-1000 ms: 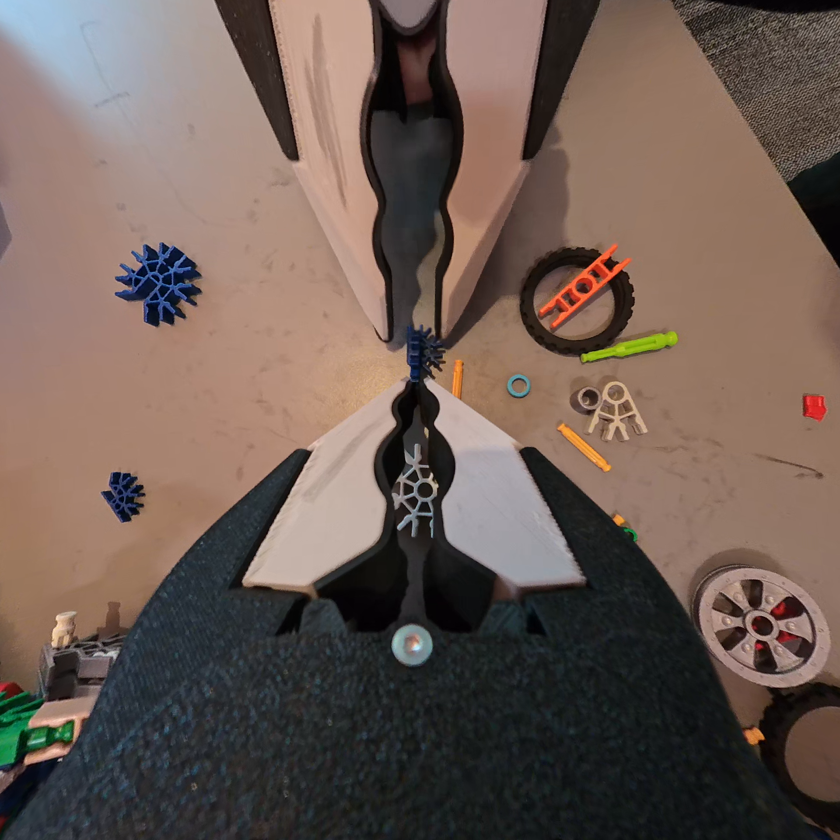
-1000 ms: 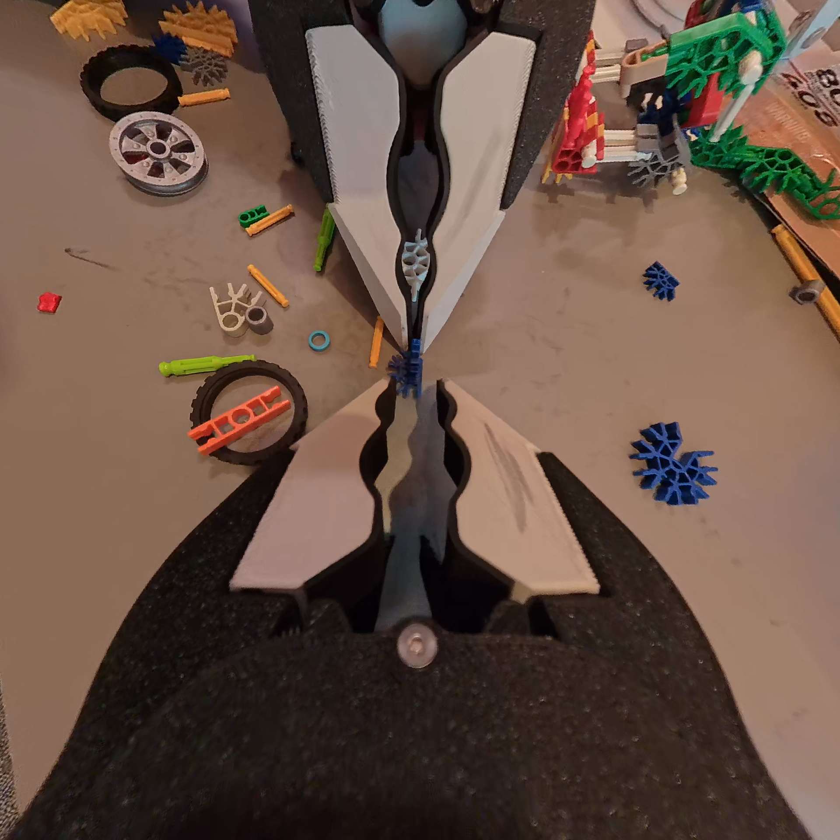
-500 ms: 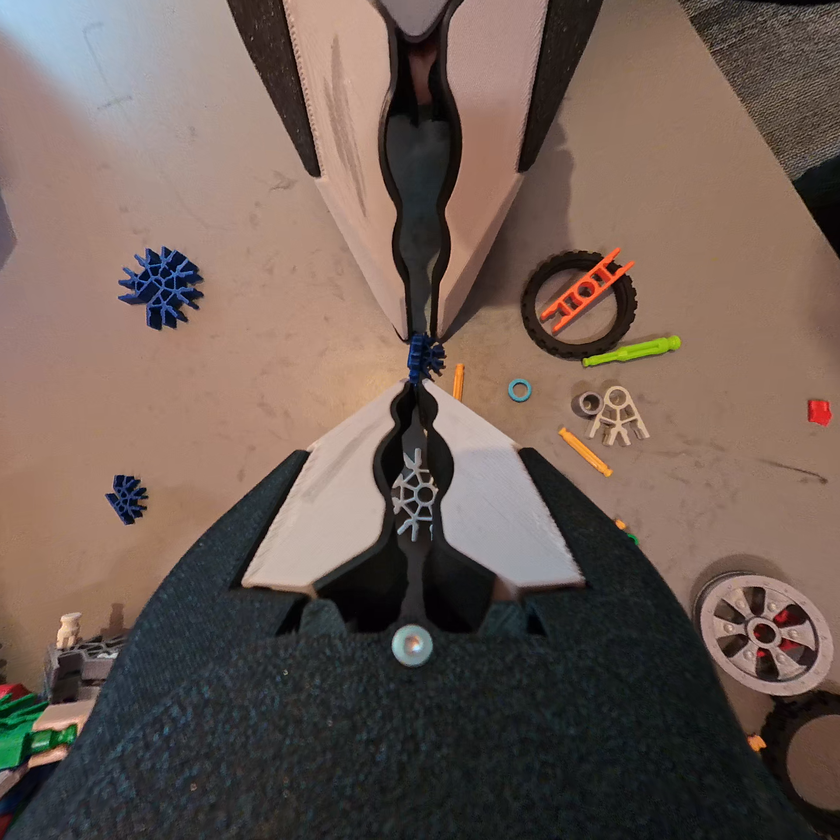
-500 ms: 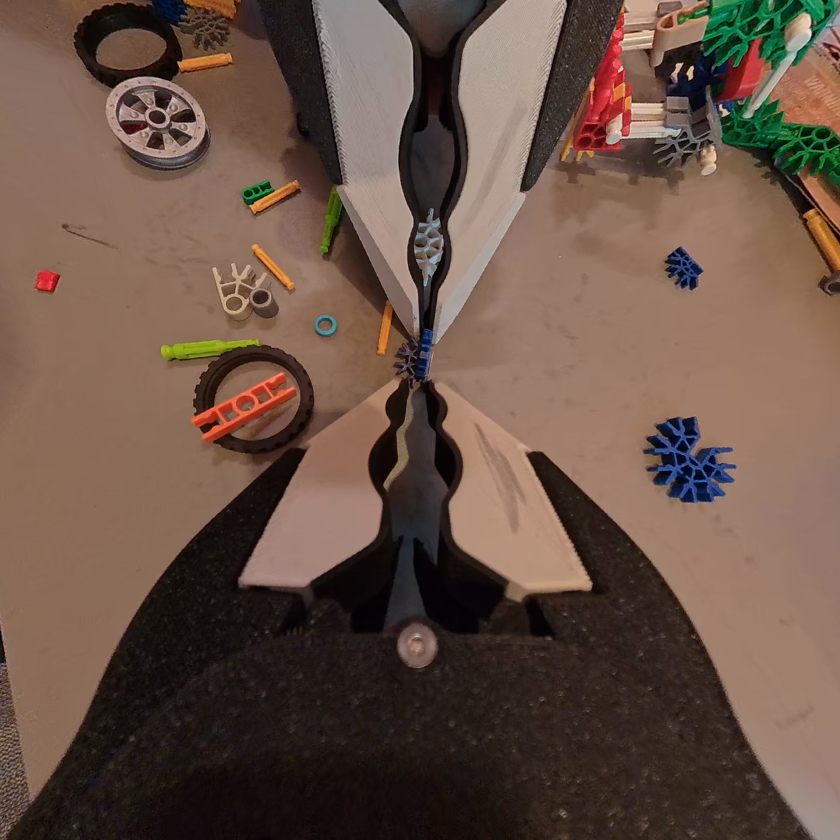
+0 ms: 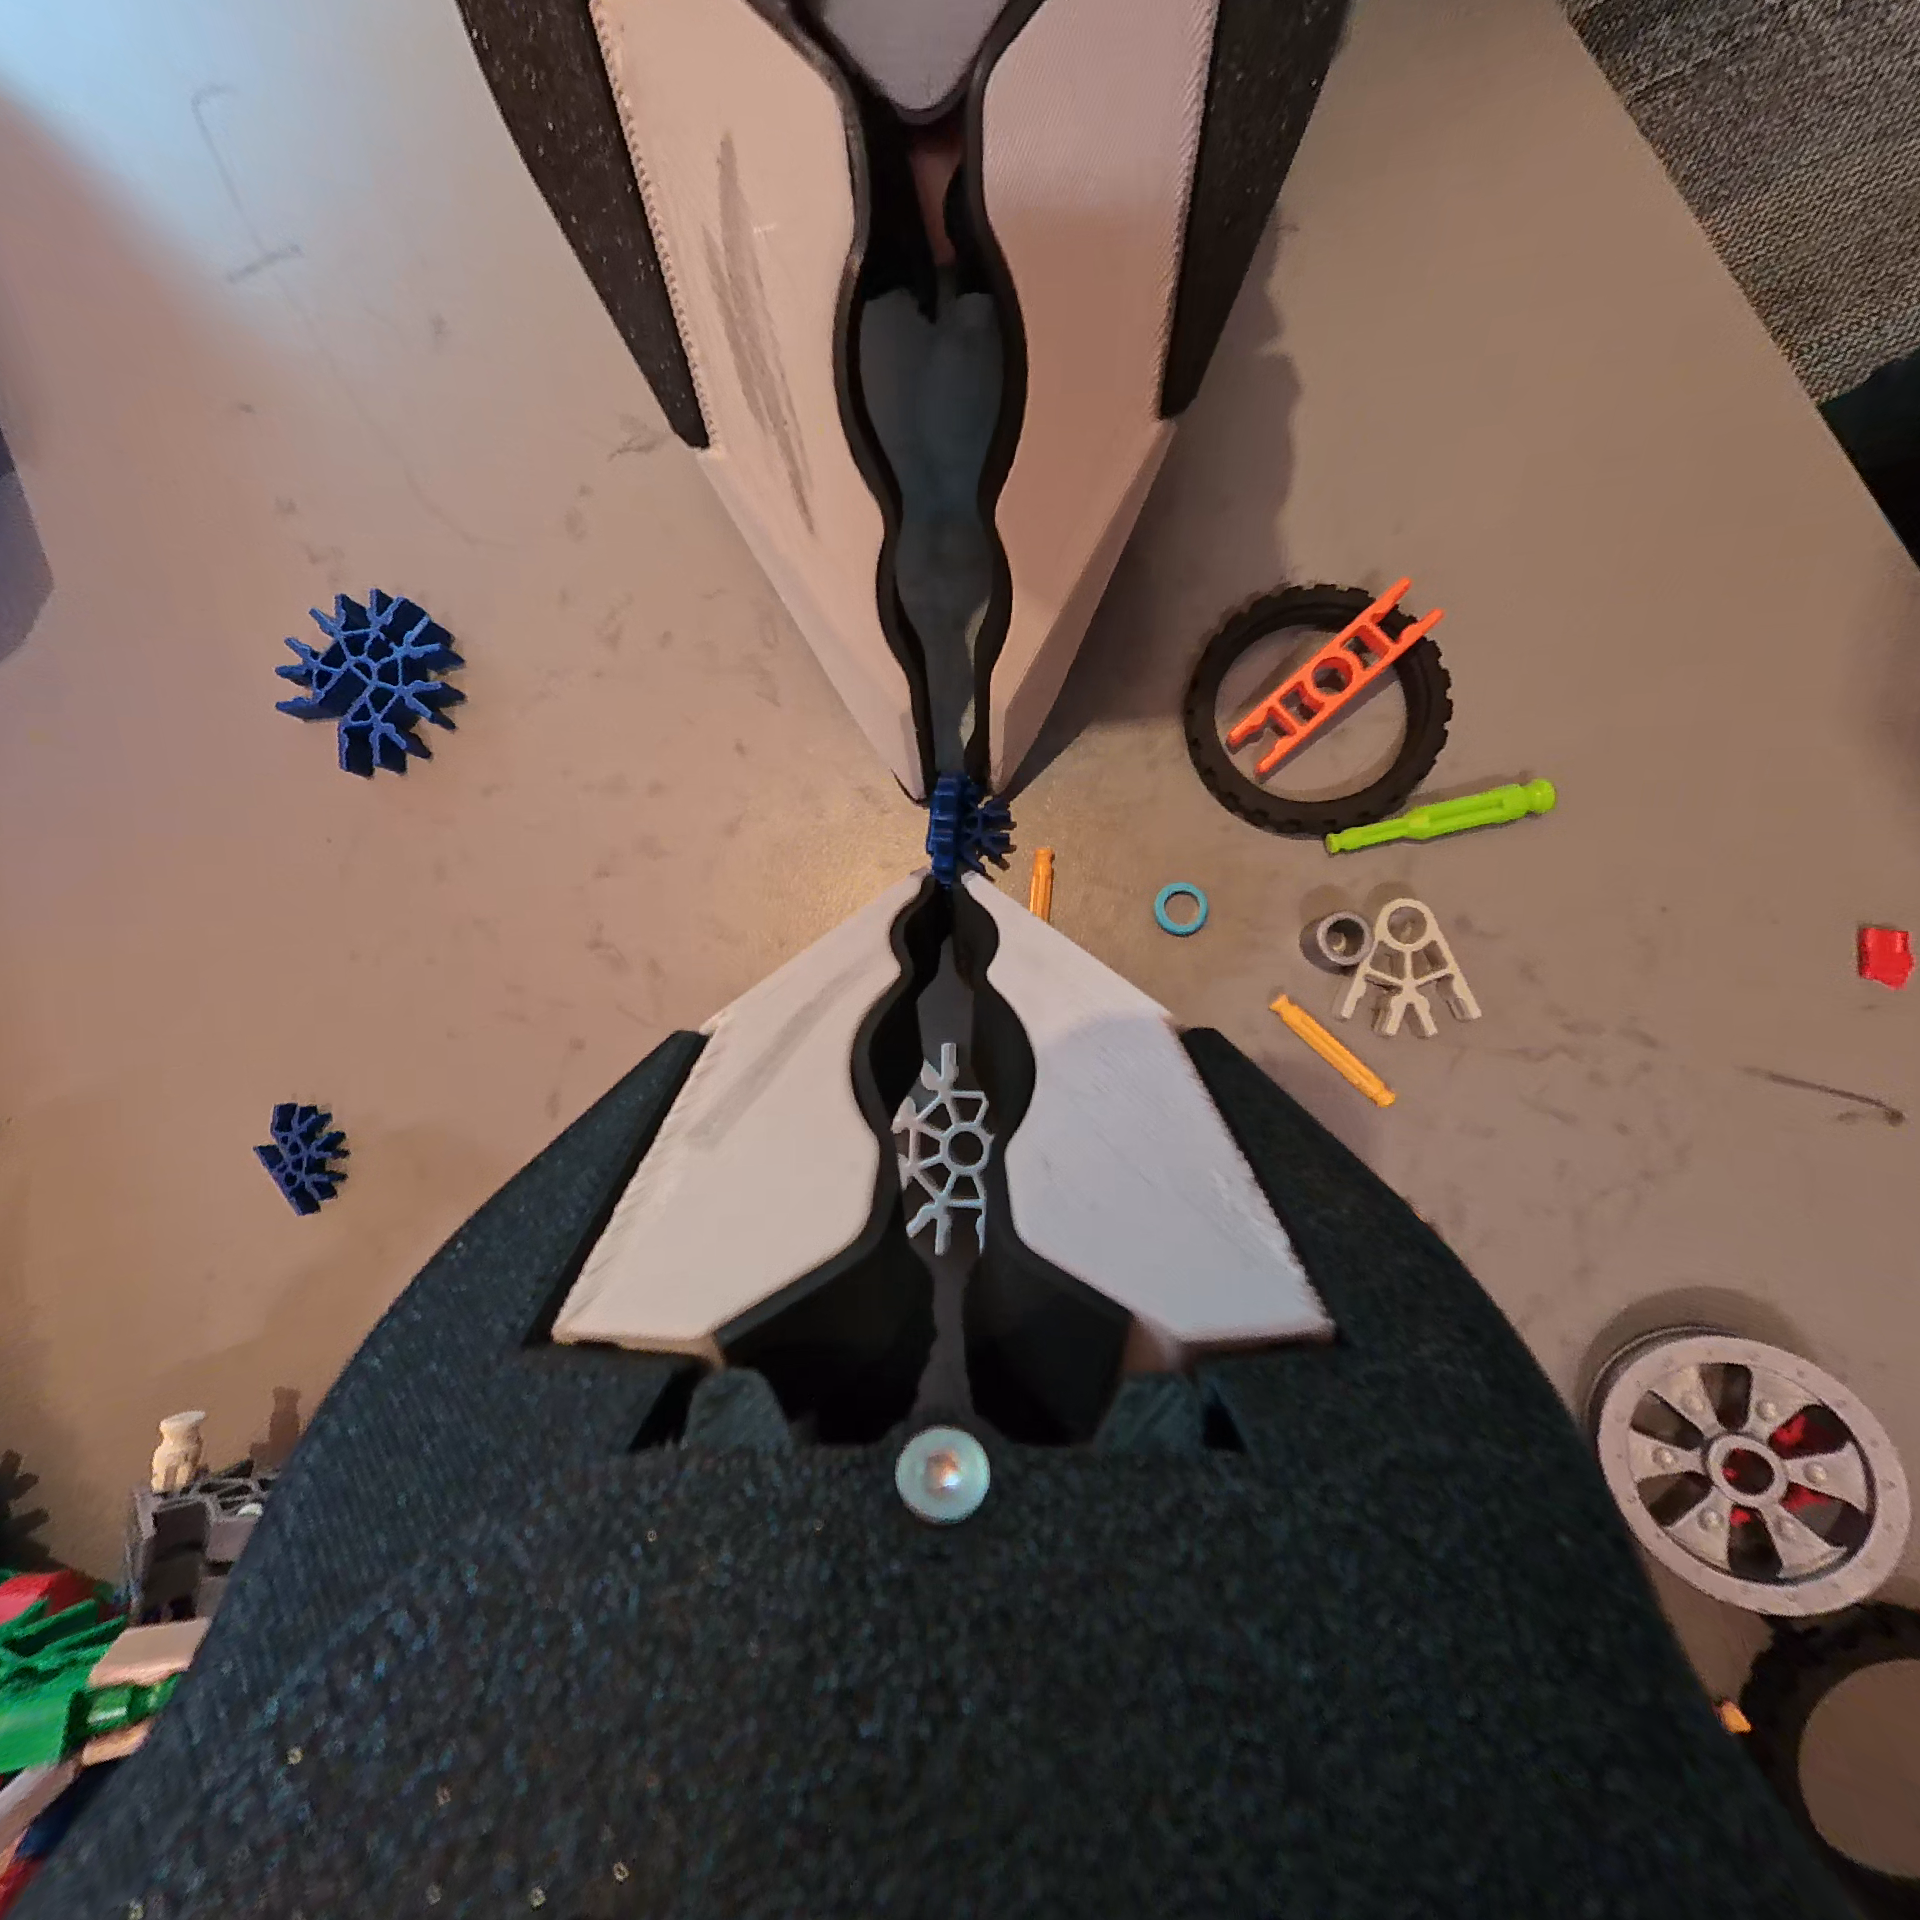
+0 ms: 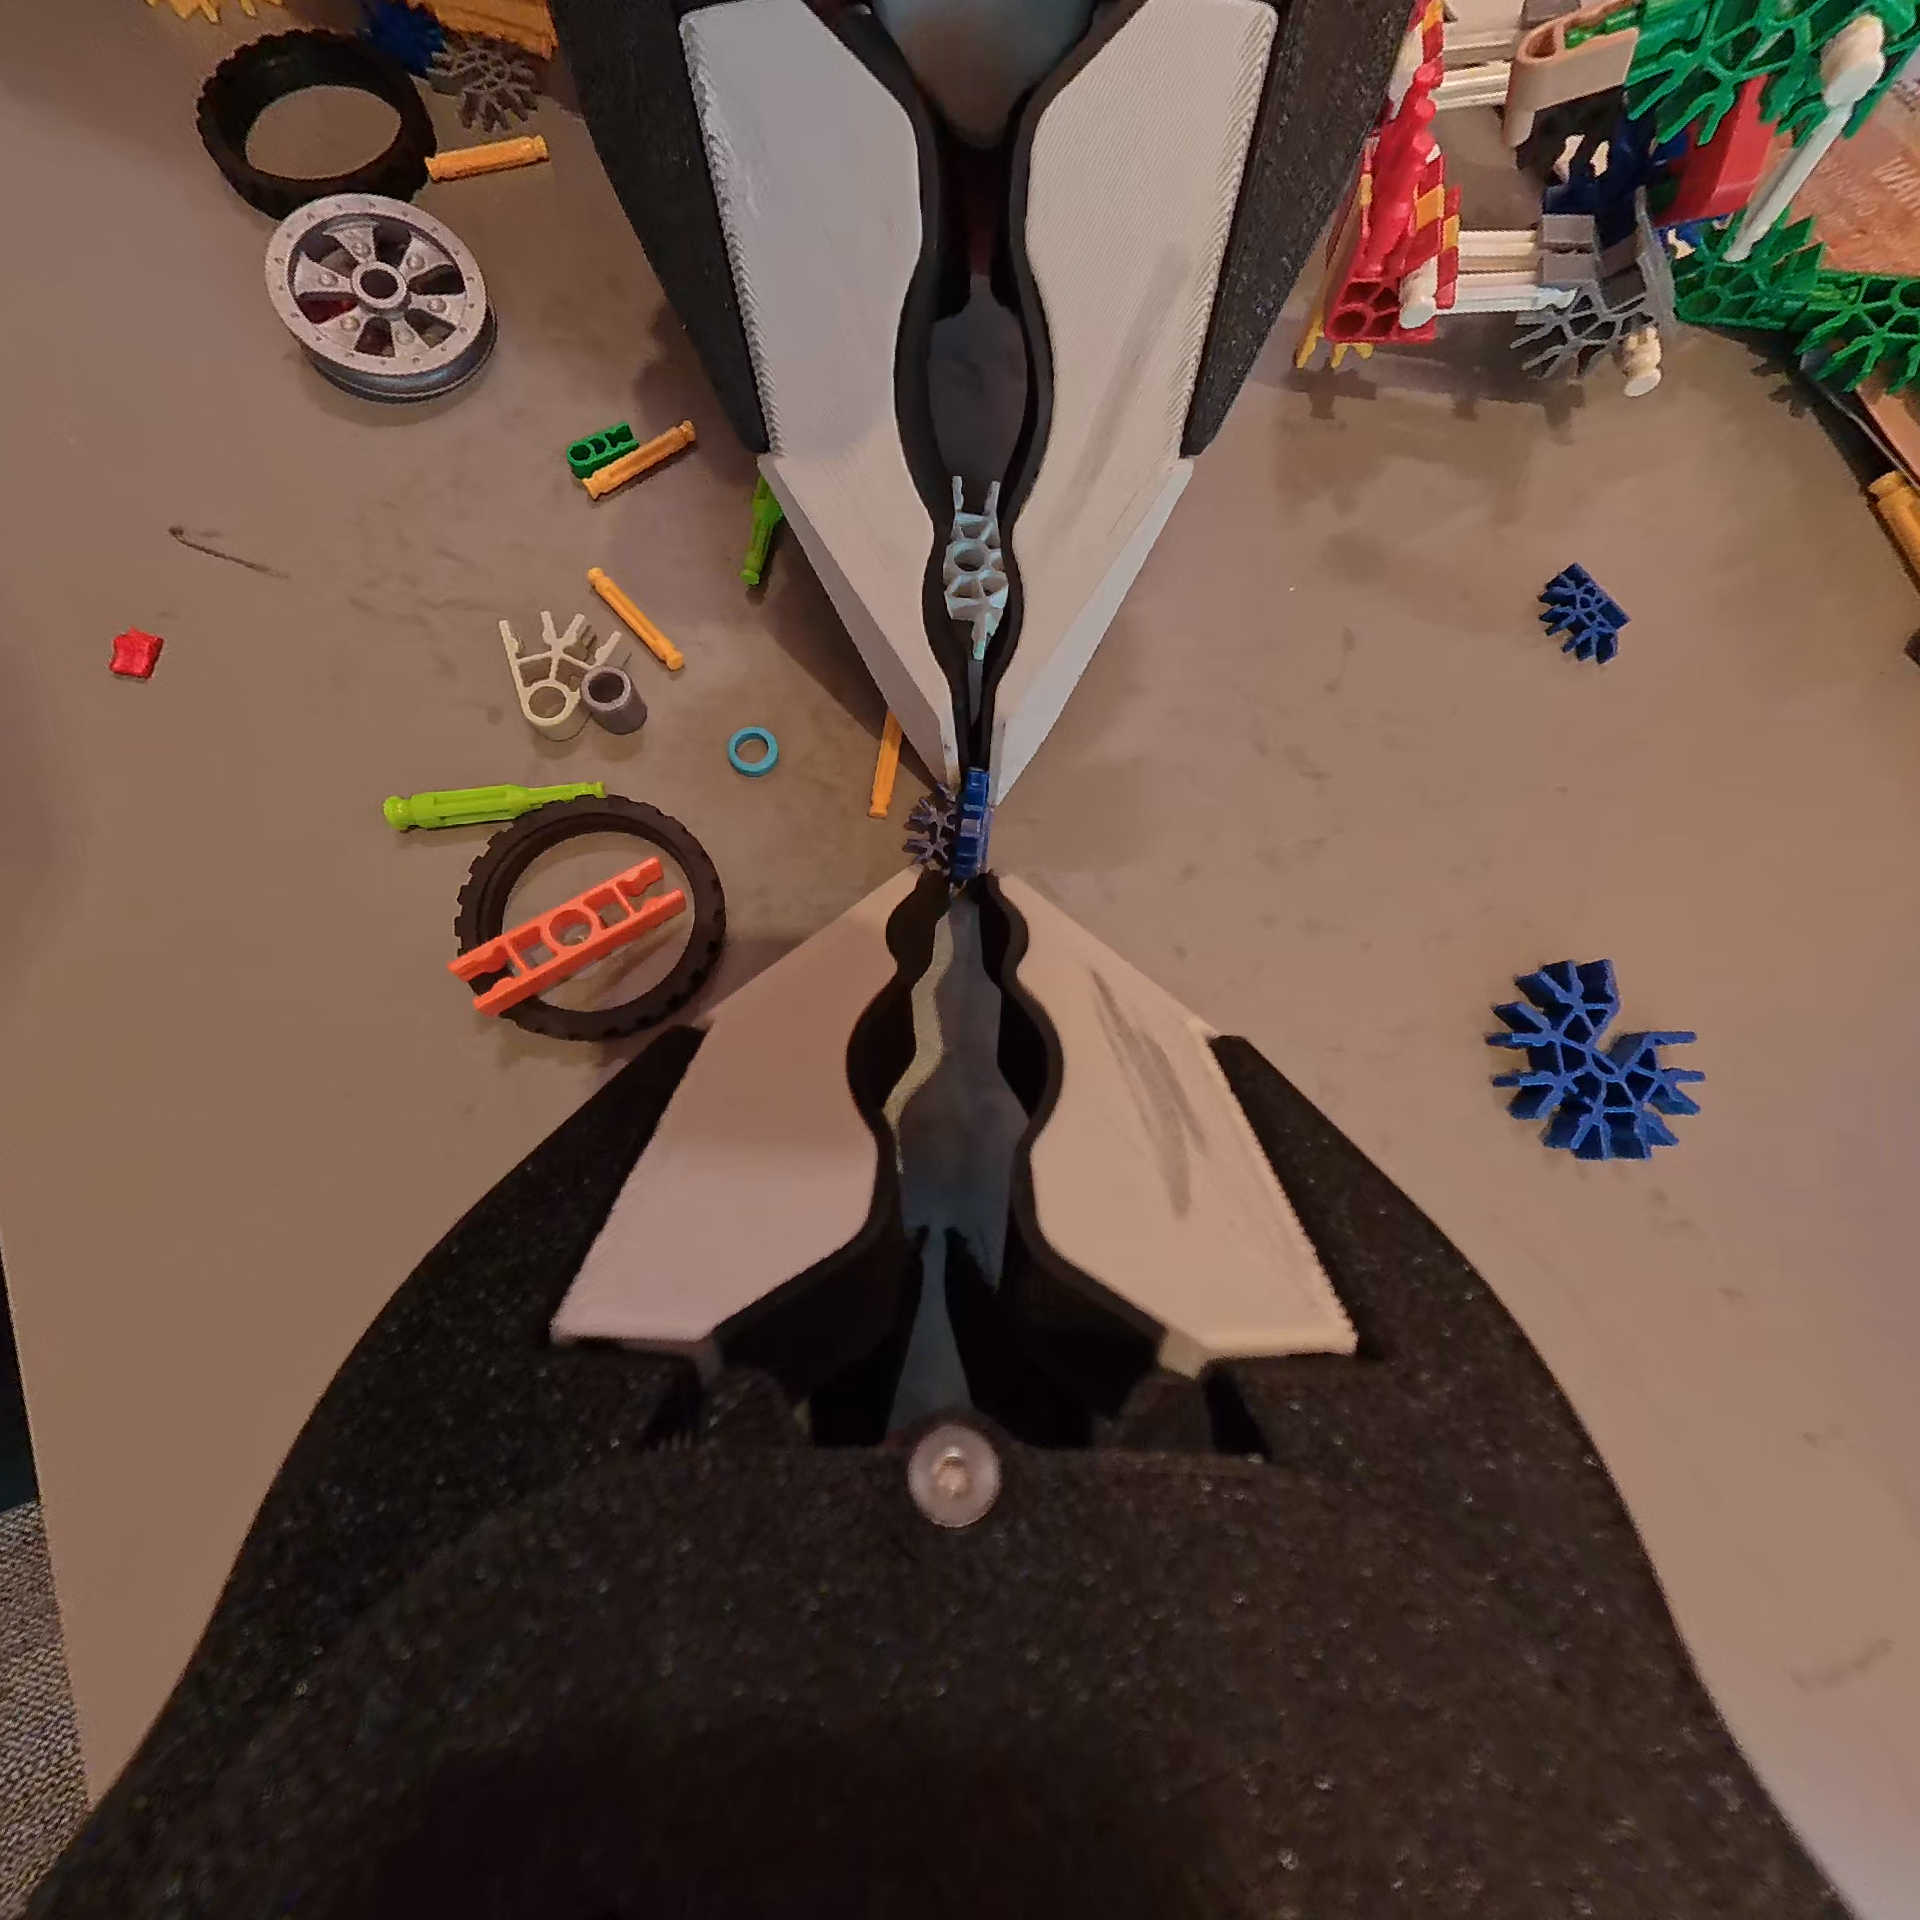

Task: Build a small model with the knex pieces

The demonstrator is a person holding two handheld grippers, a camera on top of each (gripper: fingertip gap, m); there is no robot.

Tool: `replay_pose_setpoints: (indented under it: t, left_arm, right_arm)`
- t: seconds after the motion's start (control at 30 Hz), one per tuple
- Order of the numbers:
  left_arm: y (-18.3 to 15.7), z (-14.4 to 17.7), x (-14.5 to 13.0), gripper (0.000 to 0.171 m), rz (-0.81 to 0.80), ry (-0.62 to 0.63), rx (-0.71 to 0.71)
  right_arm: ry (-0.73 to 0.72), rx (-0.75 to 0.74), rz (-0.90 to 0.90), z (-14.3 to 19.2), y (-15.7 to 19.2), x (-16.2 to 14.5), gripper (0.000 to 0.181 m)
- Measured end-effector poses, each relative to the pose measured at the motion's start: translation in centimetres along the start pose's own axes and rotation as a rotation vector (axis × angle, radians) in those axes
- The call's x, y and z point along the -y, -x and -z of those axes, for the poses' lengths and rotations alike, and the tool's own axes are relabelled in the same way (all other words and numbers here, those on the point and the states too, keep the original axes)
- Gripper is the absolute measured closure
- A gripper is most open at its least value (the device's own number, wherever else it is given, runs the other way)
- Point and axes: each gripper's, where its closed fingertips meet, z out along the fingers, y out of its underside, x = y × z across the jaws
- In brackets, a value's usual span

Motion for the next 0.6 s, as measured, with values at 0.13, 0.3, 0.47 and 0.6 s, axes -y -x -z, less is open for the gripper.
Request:
replay_pose_setpoints:
  t: [0.13, 0.3, 0.47, 0.6]
  left_arm:
    - [0.0, 0.0, -0.1, 0.171, 0.009, 0.002, 0.004]
    - [0.7, 0.4, -0.1, 0.171, 0.009, 0.004, 0.058]
    - [1.5, 0.9, 0.2, 0.162, 0.038, -0.035, 0.120]
    - [1.4, 0.4, -0.5, 0.161, 0.047, -0.006, 0.159]
  right_arm:
    - [-0.007, 0.002, -0.005, 0.0, -0.1, 0.0, 0.175]
    - [-0.052, -0.030, -0.043, 0.6, -0.9, 0.5, 0.174]
    - [-0.048, -0.063, -0.084, 0.6, -1.9, 0.3, 0.174]
    - [-0.011, -0.072, -0.084, 0.2, -2.0, -0.3, 0.174]
